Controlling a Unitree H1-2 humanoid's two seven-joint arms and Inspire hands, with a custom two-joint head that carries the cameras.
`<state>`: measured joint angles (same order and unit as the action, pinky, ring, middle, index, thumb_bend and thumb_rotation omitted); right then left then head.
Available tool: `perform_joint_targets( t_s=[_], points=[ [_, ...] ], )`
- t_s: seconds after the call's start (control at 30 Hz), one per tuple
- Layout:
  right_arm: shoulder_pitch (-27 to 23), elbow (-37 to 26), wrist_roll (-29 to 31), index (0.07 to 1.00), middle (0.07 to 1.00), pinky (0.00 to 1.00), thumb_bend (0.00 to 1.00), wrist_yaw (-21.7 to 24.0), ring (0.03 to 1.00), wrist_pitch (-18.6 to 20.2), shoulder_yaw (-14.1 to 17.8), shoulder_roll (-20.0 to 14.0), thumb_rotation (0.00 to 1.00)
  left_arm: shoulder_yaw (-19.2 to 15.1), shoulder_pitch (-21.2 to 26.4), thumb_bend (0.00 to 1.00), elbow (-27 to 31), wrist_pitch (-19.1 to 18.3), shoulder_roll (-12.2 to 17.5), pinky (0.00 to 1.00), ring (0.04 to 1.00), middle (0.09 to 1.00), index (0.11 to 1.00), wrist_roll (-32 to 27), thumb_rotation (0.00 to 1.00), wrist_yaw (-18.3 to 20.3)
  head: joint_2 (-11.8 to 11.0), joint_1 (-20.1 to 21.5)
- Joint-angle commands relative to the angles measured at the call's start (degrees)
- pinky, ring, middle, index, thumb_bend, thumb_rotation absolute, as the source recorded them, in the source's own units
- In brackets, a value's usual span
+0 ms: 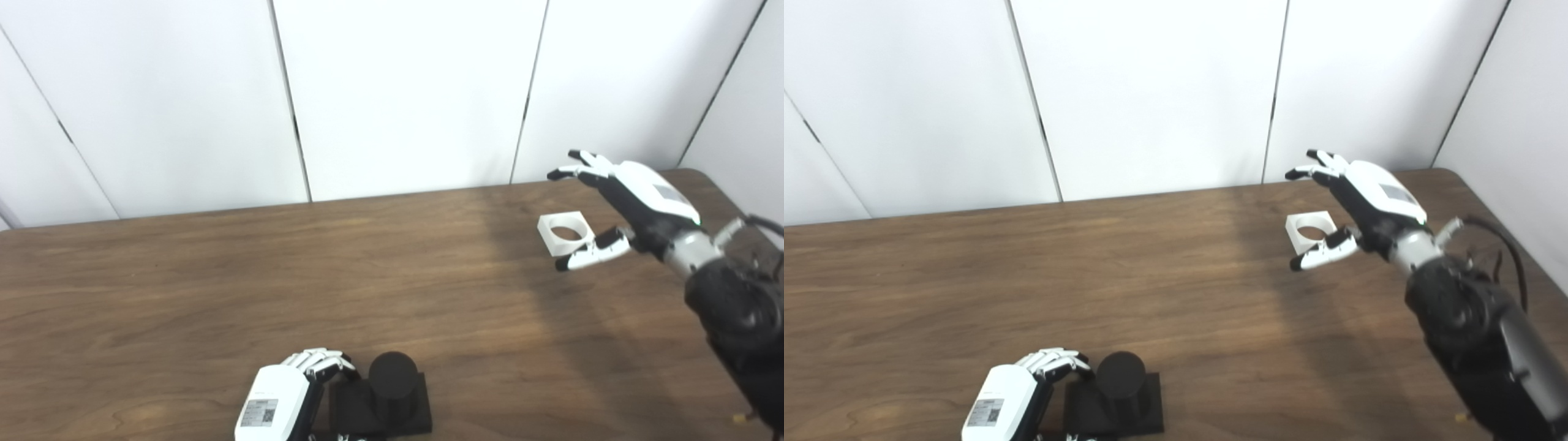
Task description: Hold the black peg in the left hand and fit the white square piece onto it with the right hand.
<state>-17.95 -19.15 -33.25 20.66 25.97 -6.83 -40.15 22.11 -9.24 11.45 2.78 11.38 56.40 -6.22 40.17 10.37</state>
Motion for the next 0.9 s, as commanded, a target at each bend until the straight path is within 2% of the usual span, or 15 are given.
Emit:
perform_joint_targets(
  t_s=[0.0,0.17,0.53,0.87],
  points=[
    [-3.87,0.62,-2.14,0.832,0.996,1.0,0.91,1.01,1.0,-1.07,-0.46,-1.74,0.15,0.18,-1.33,0.51,-3.65,-3.53,0.72,0.71,0.762,0.721,0.49,2.29,0.05,2.98,0.04,-0.11],
    [-8.87,8.5,-4.89,0.831,0.999,1.0,0.9,2.93,1.0,-4.42,-4.07,-2.76,0.17,0.18,-1.46,0.51,-3.67,-3.62,0.28,0.72,0.763,0.722,0.49,2.53,0.05,2.94,0.09,-0.47],
    [-17.14,20.6,-10.65,0.828,0.986,1.0,0.95,9.17,1.0,-7.93,-10.87,-3.84,0.2,-0.12,-1.49,0.51,-3.4,-3.36,-0.12,0.72,0.762,0.721,0.49,2.15,0.05,2.91,0.47,-0.37],
    [-21.03,28.59,-13.31,0.825,0.989,1.0,1.0,11.3,1.0,-8.88,-13.76,-2.99,0.19,-0.36,-1.62,0.51,-2.77,-3.41,0.12,0.72,0.761,0.721,0.49,2.13,0.05,3.28,1.09,0.42]
  ],
)
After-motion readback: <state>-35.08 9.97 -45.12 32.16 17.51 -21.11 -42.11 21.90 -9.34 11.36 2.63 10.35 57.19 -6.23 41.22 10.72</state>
